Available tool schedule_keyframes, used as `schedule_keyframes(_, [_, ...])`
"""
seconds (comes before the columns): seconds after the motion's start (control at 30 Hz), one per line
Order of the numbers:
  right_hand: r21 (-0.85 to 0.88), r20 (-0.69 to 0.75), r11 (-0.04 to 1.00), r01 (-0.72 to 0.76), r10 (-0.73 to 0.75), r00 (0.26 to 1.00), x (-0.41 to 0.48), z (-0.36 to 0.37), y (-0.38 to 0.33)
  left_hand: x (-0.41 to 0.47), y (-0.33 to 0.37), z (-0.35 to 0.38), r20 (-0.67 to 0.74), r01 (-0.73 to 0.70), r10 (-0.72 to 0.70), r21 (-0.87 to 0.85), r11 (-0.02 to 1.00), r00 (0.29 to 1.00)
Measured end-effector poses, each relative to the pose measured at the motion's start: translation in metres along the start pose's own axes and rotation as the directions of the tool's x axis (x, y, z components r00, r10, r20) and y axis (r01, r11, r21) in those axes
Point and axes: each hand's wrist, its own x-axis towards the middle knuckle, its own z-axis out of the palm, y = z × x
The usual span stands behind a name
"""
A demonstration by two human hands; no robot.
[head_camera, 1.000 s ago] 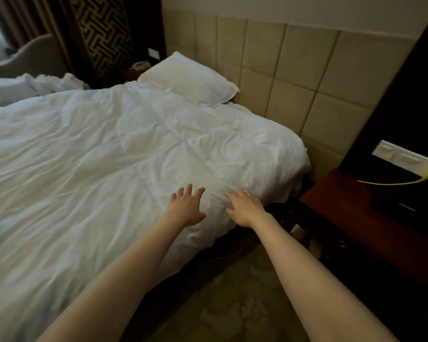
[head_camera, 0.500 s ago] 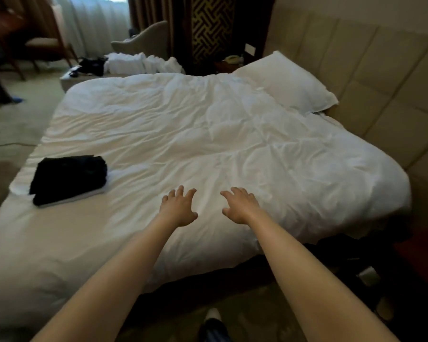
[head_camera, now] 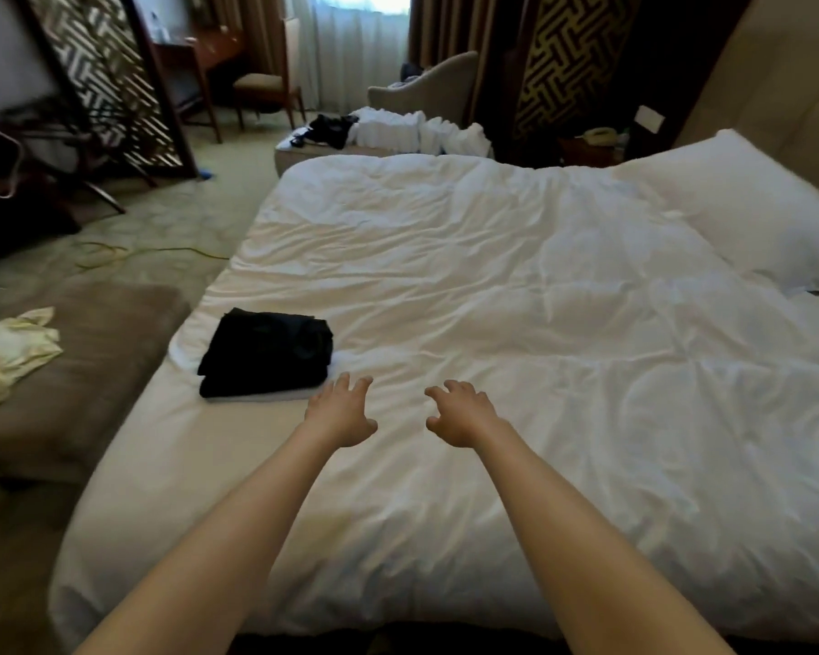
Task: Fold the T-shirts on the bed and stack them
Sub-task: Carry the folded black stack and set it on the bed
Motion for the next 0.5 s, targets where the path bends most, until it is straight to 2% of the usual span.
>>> schedule_keyframes(0.3, [-0.018,0.101,0.99,0.138,-0.135,0.986,0.105,-0.009,-0.065,0.061,-0.088,-0.005,0.081,0.17,-0.163,-0.087,0.982,0.983])
schedule_keyframes(0.5, [-0.028,0.168,0.985,0.168,-0.161,0.973,0.154,-0.005,-0.095,0.091,-0.137,-0.008,0.131,0.246,-0.23,-0.127,0.961,0.964])
